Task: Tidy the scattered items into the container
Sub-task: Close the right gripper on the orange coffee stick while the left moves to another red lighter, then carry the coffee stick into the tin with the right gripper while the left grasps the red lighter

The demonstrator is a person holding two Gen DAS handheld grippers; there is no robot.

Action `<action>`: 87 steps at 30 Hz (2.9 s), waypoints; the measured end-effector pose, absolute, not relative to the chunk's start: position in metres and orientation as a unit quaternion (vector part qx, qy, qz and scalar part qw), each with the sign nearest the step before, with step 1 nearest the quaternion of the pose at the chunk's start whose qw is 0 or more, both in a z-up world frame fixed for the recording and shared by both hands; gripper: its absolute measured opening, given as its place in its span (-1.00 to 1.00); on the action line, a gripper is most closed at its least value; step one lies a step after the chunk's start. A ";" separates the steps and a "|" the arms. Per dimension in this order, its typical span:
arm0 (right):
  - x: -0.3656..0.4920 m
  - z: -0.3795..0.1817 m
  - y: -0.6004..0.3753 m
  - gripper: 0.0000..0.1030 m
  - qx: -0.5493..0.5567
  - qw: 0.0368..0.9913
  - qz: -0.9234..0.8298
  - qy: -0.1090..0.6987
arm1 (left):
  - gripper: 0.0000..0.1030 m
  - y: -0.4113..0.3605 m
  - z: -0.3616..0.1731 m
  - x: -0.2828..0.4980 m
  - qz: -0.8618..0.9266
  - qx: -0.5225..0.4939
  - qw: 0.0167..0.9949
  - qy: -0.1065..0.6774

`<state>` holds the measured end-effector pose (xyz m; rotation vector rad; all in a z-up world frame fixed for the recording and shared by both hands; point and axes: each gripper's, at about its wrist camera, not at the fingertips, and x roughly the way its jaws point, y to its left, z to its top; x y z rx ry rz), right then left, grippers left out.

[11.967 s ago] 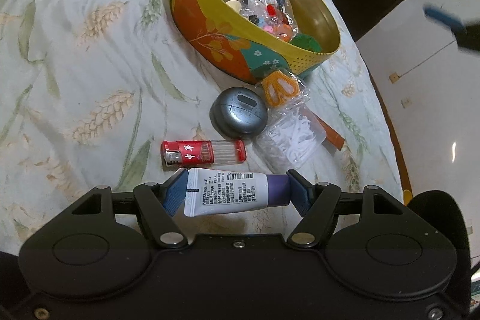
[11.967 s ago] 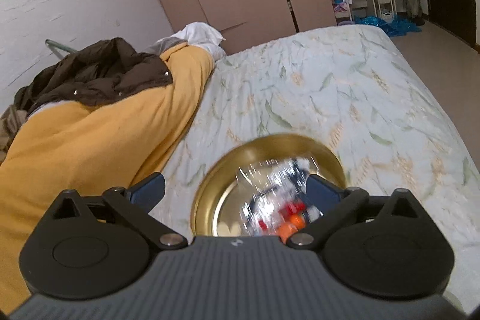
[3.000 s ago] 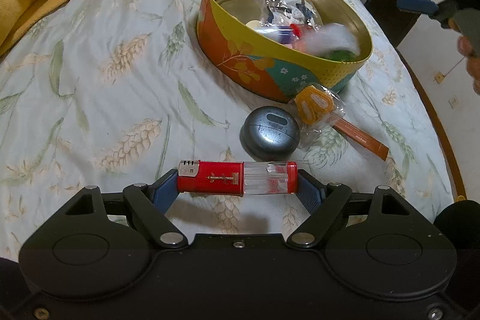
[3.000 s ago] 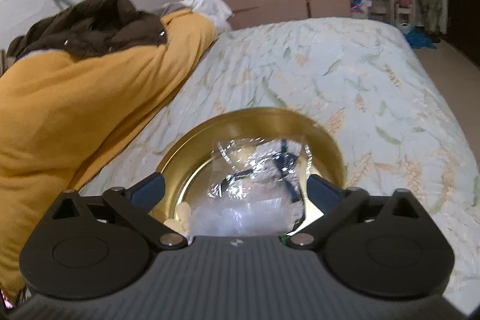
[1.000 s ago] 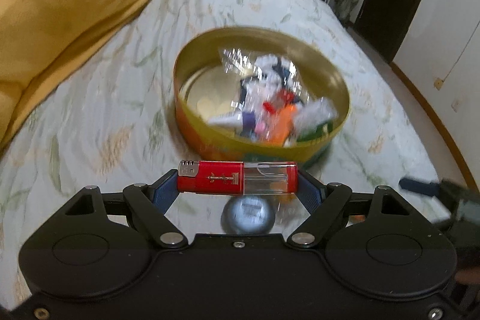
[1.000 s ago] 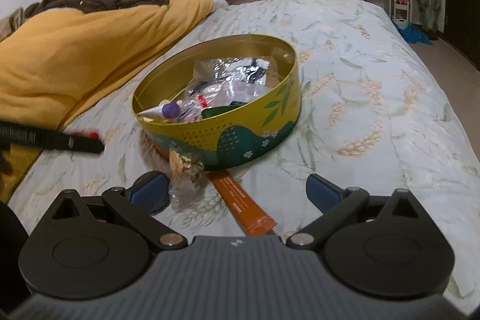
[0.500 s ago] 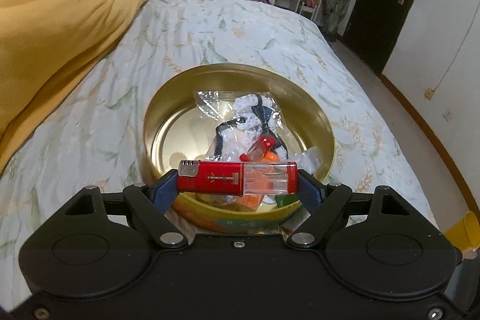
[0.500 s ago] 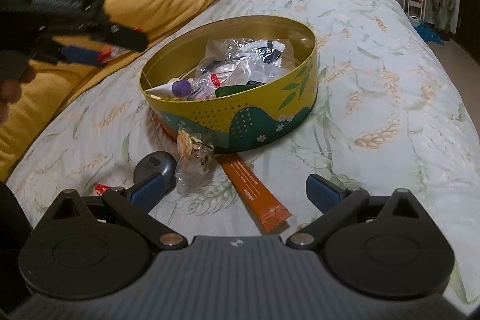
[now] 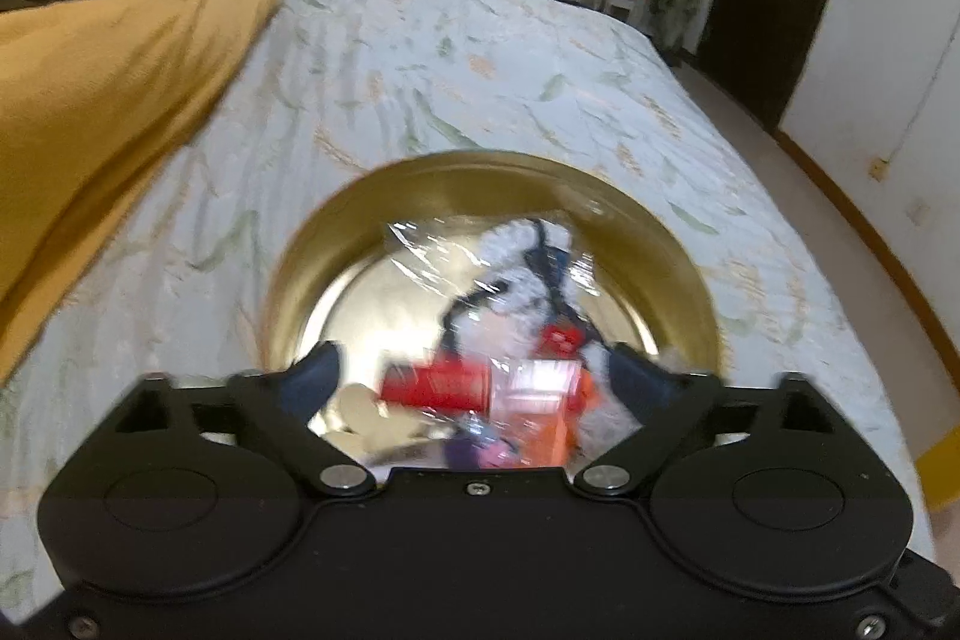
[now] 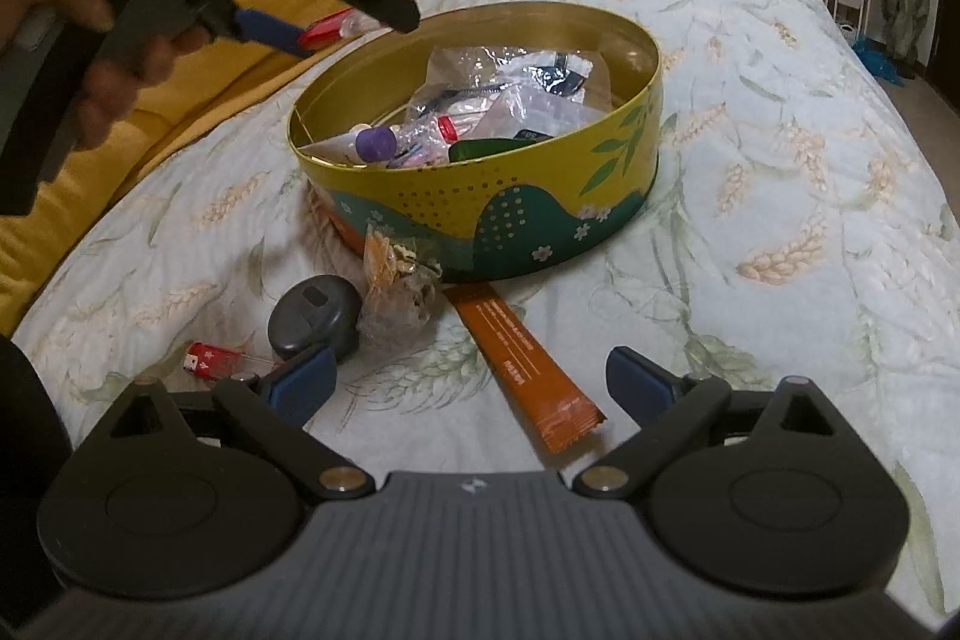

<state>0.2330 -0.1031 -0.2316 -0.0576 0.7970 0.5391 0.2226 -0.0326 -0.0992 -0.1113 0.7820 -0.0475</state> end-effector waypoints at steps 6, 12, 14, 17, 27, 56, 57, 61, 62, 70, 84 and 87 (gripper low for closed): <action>0.237 -0.235 -0.102 0.90 -0.030 0.885 0.258 0.386 | 0.96 -0.011 -0.116 0.209 -0.034 -0.073 0.912 0.403; 0.242 -0.239 -0.099 0.83 -0.032 0.880 0.261 0.395 | 0.96 0.006 -0.131 0.184 -0.032 -0.090 0.901 0.423; 0.243 -0.240 -0.099 0.82 -0.031 0.879 0.263 0.396 | 0.96 0.009 -0.137 0.178 -0.028 -0.091 0.897 0.432; 0.245 -0.243 -0.097 0.82 -0.039 0.879 0.259 0.399 | 0.96 0.012 -0.145 0.169 -0.028 -0.096 0.892 0.441; 0.259 -0.250 -0.091 0.70 -0.049 0.871 0.251 0.419 | 0.95 0.005 -0.169 0.131 -0.028 -0.102 0.877 0.469; 0.247 -0.223 -0.103 -0.55 -0.019 0.842 0.273 0.466 | 0.94 -0.002 -0.196 0.089 -0.012 -0.140 0.856 0.497; 0.246 -0.219 -0.105 -0.55 -0.016 0.844 0.272 0.462 | 0.94 -0.002 -0.195 0.088 -0.010 -0.140 0.856 0.497; 0.243 -0.206 -0.110 -0.55 0.000 0.848 0.273 0.454 | 0.94 -0.001 -0.197 0.086 0.005 -0.143 0.854 0.501; 0.243 -0.204 -0.111 -0.55 0.002 0.850 0.273 0.452 | 0.94 -0.002 -0.198 0.086 0.011 -0.140 0.852 0.504; 0.237 -0.177 -0.113 -0.55 0.007 0.859 0.281 0.427 | 0.94 -0.012 -0.199 0.082 0.008 -0.120 0.854 0.507; 0.237 -0.135 -0.118 -0.55 0.000 0.877 0.283 0.388 | 0.94 -0.021 -0.209 0.093 0.008 -0.127 0.848 0.514; 0.238 -0.131 -0.117 -0.55 -0.003 0.878 0.284 0.385 | 0.94 -0.020 -0.210 0.094 0.013 -0.133 0.847 0.515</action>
